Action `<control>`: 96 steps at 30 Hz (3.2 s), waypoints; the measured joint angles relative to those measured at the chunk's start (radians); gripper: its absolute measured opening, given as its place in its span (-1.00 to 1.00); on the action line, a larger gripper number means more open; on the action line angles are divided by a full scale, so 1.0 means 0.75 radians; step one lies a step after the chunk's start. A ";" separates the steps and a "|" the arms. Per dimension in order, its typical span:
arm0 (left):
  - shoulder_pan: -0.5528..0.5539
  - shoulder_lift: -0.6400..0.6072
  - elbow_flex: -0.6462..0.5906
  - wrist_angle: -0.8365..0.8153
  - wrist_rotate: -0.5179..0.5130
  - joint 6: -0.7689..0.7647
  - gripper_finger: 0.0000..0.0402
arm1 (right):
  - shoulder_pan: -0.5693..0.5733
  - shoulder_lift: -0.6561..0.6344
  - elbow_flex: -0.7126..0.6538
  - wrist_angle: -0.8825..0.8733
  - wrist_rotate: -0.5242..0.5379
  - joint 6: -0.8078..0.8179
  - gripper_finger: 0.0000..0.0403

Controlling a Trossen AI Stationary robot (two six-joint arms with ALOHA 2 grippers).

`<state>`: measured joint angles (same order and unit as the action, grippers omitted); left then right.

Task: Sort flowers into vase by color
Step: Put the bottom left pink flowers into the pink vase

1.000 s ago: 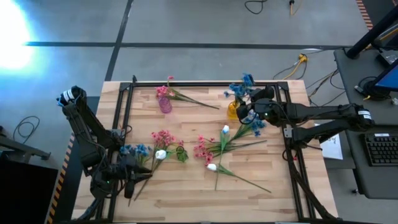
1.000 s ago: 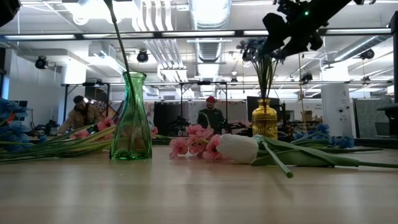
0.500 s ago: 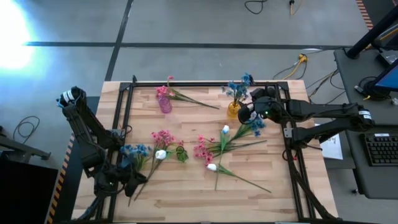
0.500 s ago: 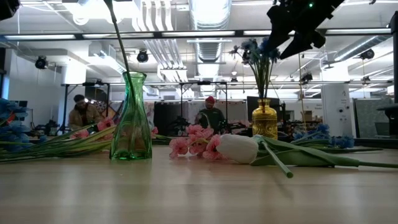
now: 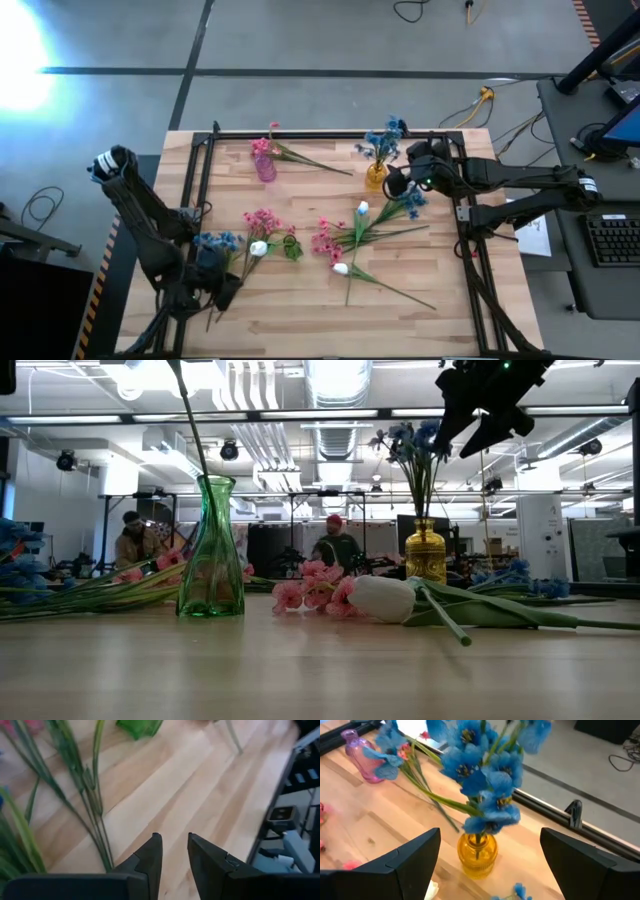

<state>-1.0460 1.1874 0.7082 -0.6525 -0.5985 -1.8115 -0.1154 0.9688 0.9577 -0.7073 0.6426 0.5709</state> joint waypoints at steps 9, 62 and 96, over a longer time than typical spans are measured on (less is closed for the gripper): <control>0.087 0.098 0.000 -0.011 0.089 -0.079 -0.22 | 0.001 0.000 0.000 -0.024 -0.060 0.021 0.65; 0.240 0.528 0.000 0.037 0.224 -0.249 -0.92 | 0.009 -0.001 -0.002 -0.028 -0.136 0.022 0.62; 0.235 0.067 0.348 -0.636 0.394 -0.103 -1.00 | 0.037 -0.001 -0.004 -0.164 -0.275 0.080 0.62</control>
<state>-0.8700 1.2380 0.9691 -1.1299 -0.3027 -1.8886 -0.0878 0.9680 0.9546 -0.8301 0.4366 0.6308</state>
